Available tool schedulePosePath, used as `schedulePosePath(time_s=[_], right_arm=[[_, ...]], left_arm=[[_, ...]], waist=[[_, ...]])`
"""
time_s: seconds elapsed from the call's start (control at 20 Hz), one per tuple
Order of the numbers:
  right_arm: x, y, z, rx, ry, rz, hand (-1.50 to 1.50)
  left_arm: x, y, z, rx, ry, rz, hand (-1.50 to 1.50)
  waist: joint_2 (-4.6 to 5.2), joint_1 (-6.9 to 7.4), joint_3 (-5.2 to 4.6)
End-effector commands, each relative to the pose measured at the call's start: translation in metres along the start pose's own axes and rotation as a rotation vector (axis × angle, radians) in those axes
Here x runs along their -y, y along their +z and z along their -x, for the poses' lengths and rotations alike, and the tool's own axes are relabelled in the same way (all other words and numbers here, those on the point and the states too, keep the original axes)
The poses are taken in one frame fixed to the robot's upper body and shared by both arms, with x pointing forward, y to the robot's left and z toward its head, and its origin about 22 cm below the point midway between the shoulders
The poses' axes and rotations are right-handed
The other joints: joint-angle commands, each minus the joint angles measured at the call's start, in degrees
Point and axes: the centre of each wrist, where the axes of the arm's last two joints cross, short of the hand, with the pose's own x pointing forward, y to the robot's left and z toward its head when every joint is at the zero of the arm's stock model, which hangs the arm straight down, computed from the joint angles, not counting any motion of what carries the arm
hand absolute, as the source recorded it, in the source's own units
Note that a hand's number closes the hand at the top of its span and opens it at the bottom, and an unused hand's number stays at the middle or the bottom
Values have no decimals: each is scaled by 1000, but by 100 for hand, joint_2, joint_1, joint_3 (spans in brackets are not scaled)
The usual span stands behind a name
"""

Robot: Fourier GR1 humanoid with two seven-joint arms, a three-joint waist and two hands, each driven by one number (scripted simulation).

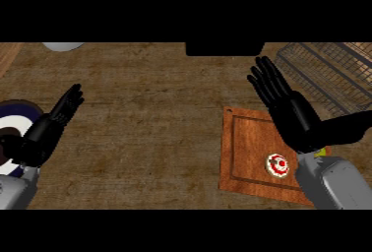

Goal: Pick the cupcake from the cutting board and place it in the tiered basket

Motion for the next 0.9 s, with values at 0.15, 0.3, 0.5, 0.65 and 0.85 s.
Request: schedulePosePath(time_s=[0.15, 0.3, 0.5, 0.65, 0.85], right_arm=[[9, -13, 22, -91, 120, 458, -150], [76, 25, 49, -263, 525, 663, -150], [-18, -5, 85, -102, 236, 808, -150], [-25, -9, 75, -43, 391, 787, -150], [-13, -5, 43, -125, 591, 739, -150]], left_arm=[[47, 4, 12, -13, 115, 9, 0], [57, 11, 19, -56, 178, 24, 0], [84, 3, 28, -72, 202, 37, 0], [107, 5, 30, -60, 223, 58, 0], [89, 8, 32, -83, 217, 32, 0]], waist=[[-25, 60, 29], [35, -77, -59], [-12, 77, 50], [-42, 58, 44], [-105, -30, 23]])
